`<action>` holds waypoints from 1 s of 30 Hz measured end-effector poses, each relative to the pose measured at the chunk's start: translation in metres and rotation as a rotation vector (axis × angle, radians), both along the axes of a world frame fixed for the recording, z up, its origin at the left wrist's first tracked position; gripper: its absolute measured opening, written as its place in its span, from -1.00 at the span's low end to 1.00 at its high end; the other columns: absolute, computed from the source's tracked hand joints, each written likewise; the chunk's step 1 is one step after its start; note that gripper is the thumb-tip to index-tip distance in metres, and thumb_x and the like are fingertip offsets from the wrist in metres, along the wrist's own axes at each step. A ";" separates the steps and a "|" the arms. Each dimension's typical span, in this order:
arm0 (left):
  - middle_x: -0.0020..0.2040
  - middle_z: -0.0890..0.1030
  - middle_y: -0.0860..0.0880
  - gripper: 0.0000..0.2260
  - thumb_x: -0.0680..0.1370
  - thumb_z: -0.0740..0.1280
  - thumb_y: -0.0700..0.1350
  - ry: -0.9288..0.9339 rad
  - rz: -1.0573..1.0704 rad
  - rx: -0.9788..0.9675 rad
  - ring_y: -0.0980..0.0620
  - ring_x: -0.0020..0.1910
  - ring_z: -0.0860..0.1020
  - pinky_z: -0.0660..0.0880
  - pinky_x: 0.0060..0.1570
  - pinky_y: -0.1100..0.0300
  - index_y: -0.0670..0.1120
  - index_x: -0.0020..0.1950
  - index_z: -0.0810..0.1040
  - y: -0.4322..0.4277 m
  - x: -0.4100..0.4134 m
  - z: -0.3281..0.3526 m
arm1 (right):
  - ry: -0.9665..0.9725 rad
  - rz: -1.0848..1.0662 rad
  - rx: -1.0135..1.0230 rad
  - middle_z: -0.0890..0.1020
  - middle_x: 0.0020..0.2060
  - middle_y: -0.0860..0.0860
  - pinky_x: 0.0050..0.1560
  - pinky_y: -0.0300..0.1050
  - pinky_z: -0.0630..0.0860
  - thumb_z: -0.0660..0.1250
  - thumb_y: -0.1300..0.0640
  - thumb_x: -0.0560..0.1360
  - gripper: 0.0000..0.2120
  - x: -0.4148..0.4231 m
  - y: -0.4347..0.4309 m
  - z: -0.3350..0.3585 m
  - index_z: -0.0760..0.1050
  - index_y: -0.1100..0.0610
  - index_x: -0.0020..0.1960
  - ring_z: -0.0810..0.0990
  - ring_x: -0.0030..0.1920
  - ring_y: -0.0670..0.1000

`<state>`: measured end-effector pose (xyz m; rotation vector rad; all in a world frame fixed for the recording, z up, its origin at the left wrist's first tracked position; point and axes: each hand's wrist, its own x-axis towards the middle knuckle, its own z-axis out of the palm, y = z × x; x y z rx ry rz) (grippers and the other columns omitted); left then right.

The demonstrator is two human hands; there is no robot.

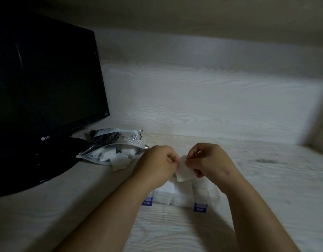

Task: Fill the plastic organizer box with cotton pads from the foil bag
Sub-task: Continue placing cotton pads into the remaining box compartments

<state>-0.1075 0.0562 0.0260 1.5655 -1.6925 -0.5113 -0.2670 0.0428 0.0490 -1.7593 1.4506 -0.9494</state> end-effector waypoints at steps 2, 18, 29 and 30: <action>-0.37 0.57 0.18 -0.88 0.41 0.42 -0.15 -0.068 -0.031 -0.016 0.19 -0.27 0.56 0.50 -0.23 0.30 0.09 -0.17 0.66 0.003 -0.002 -0.005 | 0.054 0.028 0.049 0.65 -0.34 0.21 -0.32 -0.08 0.60 0.45 0.32 0.37 -0.94 -0.001 0.001 0.000 0.59 0.21 -0.23 0.59 -0.41 0.06; -0.27 0.59 0.17 -0.88 0.41 0.39 -0.06 -0.320 -0.123 -0.037 0.20 -0.16 0.56 0.52 -0.11 0.27 0.12 -0.12 0.68 0.014 -0.005 -0.007 | 0.317 0.104 0.351 0.70 -0.25 0.22 -0.26 -0.14 0.66 0.41 0.41 0.43 -0.89 0.001 0.005 0.002 0.64 0.25 -0.11 0.68 -0.38 0.04; -0.18 0.59 0.02 -0.84 0.36 0.39 0.03 -0.510 -0.109 -0.036 0.07 -0.18 0.55 0.56 -0.16 0.19 0.06 -0.10 0.67 0.006 -0.003 -0.014 | 0.406 0.065 0.378 0.69 -0.26 0.14 -0.16 -0.09 0.67 0.50 0.33 0.39 -0.88 0.009 0.003 0.000 0.69 0.13 -0.18 0.68 -0.32 0.03; -0.20 0.60 0.02 -0.84 0.36 0.38 0.04 -0.523 -0.113 -0.019 0.07 -0.20 0.55 0.54 -0.18 0.20 0.06 -0.11 0.66 0.006 -0.003 -0.014 | 0.429 0.070 0.370 0.70 -0.24 0.13 -0.12 -0.07 0.67 0.51 0.31 0.38 -0.89 0.009 0.003 -0.001 0.70 0.13 -0.16 0.70 -0.27 0.04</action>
